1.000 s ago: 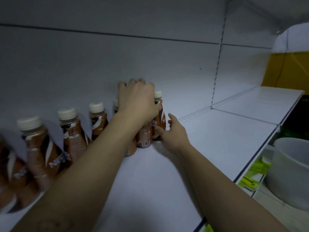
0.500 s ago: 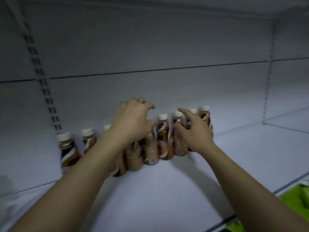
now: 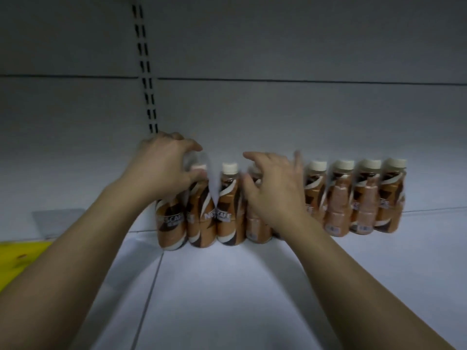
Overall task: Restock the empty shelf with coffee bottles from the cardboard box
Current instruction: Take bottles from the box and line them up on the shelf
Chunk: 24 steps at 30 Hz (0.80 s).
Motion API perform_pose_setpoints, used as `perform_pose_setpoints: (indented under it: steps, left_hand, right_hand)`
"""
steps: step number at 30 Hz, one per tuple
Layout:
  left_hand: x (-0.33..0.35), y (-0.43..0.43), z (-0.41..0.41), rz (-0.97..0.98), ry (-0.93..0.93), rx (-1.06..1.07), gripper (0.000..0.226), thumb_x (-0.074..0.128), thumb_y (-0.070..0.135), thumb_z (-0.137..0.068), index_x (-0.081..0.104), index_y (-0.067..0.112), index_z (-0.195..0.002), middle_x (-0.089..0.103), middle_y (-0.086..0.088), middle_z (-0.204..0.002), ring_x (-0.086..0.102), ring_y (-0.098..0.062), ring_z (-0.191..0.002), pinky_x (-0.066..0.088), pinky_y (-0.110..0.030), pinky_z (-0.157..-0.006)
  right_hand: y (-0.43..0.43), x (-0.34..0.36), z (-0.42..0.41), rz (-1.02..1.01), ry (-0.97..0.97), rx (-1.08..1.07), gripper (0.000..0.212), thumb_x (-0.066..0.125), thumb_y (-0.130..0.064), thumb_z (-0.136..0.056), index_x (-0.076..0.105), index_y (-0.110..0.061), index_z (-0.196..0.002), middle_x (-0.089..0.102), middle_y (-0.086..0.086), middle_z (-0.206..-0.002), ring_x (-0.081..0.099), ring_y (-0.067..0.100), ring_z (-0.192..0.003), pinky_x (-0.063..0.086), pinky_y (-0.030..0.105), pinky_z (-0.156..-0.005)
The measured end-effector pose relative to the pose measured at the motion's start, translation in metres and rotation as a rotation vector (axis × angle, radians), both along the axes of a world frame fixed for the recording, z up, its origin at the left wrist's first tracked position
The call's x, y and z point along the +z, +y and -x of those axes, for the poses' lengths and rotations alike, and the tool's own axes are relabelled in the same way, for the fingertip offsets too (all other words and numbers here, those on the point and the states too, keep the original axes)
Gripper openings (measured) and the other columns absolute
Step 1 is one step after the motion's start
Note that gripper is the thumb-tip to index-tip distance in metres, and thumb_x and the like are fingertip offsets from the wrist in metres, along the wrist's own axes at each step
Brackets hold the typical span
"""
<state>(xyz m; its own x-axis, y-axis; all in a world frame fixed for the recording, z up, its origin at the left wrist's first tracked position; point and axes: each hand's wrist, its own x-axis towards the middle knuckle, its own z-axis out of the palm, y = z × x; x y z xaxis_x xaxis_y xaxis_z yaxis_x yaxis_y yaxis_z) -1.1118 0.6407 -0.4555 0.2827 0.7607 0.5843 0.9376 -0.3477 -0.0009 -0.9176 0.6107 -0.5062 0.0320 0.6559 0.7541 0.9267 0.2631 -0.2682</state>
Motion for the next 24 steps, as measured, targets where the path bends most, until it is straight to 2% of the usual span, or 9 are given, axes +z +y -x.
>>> perform_pose_setpoints:
  steps: [2,4,11,14,20,24]
  left_hand:
    - [0.002,0.007,0.004,0.001,-0.006,0.026,0.059,0.061,0.064,-0.075,0.056,0.032,-0.123,0.056,0.0,-0.121,0.048,-0.024,-0.116,0.039,-0.046,-0.098]
    - [0.006,0.014,0.004,-0.004,-0.011,0.054,0.058,0.06,0.068,-0.072,0.058,0.031,-0.117,0.058,0.003,-0.114,0.05,-0.022,-0.112,0.037,-0.046,-0.099]
    - [0.005,0.025,-0.004,0.036,0.033,0.042,0.045,0.057,0.072,-0.073,0.064,0.032,-0.094,0.065,0.012,-0.087,0.058,-0.014,-0.091,0.027,-0.043,-0.098]
    - [0.005,0.026,-0.007,0.029,0.022,0.066,0.053,0.057,0.077,-0.067,0.063,0.032,-0.093,0.065,0.01,-0.087,0.056,-0.016,-0.094,0.026,-0.043,-0.097]
    - [0.003,0.027,-0.008,0.029,-0.026,0.048,0.049,0.061,0.074,-0.066,0.065,0.031,-0.09,0.065,0.011,-0.085,0.056,-0.016,-0.097,0.025,-0.044,-0.098]
    - [0.002,0.027,-0.009,0.007,-0.025,0.029,0.045,0.065,0.068,-0.07,0.067,0.029,-0.092,0.064,0.01,-0.088,0.054,-0.017,-0.097,0.024,-0.043,-0.099]
  right_hand:
    - [0.008,0.0,0.018,-0.051,-0.076,-0.008,0.037,0.052,-0.036,-0.092,0.059,-0.027,-0.128,0.064,-0.003,-0.124,0.051,0.017,-0.125,0.004,0.049,-0.121]
    - [0.016,0.0,0.034,-0.036,-0.113,0.017,0.041,0.052,-0.04,-0.092,0.056,-0.026,-0.131,0.063,-0.001,-0.126,0.052,0.018,-0.124,0.006,0.049,-0.121]
    - [0.024,-0.024,0.024,0.021,-0.303,-0.078,0.056,0.049,-0.048,-0.09,0.044,-0.025,-0.141,0.053,0.009,-0.14,0.044,0.027,-0.134,-0.001,0.062,-0.116]
    - [0.022,-0.02,0.017,0.038,-0.298,-0.088,0.064,0.053,-0.049,-0.088,0.04,-0.022,-0.144,0.054,0.007,-0.138,0.044,0.026,-0.135,0.001,0.066,-0.115]
    - [0.02,-0.023,0.015,0.006,-0.276,-0.065,0.055,0.056,-0.04,-0.091,0.046,-0.022,-0.141,0.06,0.005,-0.134,0.048,0.024,-0.133,0.007,0.067,-0.114]
    - [0.023,-0.019,0.016,-0.018,-0.241,-0.042,0.045,0.056,-0.037,-0.094,0.052,-0.024,-0.137,0.063,0.001,-0.129,0.052,0.021,-0.128,0.003,0.062,-0.117]
